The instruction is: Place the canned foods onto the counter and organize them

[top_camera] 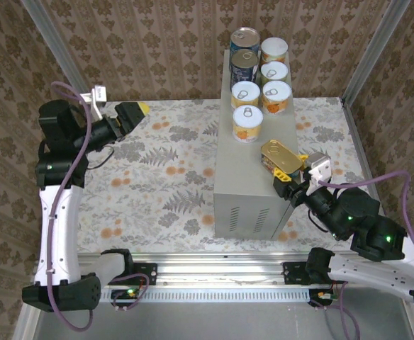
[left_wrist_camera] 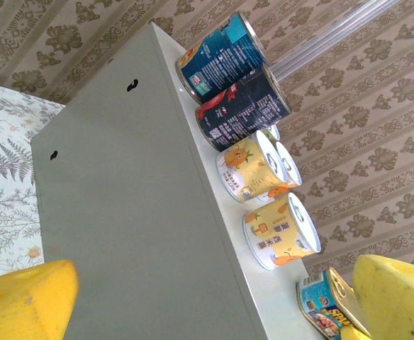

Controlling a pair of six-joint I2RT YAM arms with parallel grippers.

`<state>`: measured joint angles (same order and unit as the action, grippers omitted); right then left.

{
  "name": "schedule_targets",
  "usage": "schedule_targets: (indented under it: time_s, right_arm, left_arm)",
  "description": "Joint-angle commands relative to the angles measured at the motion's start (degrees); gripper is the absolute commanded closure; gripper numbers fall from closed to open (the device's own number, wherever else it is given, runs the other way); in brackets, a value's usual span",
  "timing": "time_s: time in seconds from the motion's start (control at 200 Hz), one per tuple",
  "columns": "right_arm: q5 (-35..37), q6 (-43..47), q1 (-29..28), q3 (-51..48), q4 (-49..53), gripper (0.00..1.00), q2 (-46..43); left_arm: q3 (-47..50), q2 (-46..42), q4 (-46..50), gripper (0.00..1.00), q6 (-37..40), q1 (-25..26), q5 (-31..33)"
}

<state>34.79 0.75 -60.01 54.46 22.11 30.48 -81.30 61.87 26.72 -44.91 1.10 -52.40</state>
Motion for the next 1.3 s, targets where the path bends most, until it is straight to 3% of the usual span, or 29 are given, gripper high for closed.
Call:
schedule_targets:
  time_s: [0.0, 0.265, 0.57, 0.82, 1.03, 1.175, 1.295]
  right_arm:
    - [2.8, -2.8, 0.6, -0.4, 1.5, 0.39, -0.7]
    - [3.4, -4.2, 0.8, 1.2, 5.2, 0.35, 0.6]
    - [3.8, -4.8, 0.9, 2.5, 7.1, 0.16, -0.1]
    - [4.8, -5.0, 0.8, 3.5, 8.4, 0.08, -1.1]
    - [7.9, -4.3, 0.9, 3.7, 9.5, 0.07, -1.4]
    - [10.1, -1.1, 1.0, 3.4, 4.6, 0.21, -1.0]
    - [10.2, 1.6, 2.6, 3.7, 1.2, 0.21, 0.6]
  left_arm:
    - [-0.8, 0.2, -1.7, 0.00, 1.8, 0.4, 0.5]
    - [-0.3, 0.4, -2.4, 0.00, 1.6, 0.7, 0.7]
    - [-0.2, 1.4, -2.9, 0.00, 1.4, 1.8, 1.2]
    - [-1.3, 3.5, -2.4, 0.00, 2.8, 4.5, 2.9]
    - [-1.1, 4.4, -3.0, 0.00, 2.8, 5.1, 3.3]
    - [-1.2, 5.0, -3.2, 0.00, 3.1, 5.2, 3.2]
    - [-1.1, 5.2, -3.2, 0.00, 3.2, 5.2, 3.3]
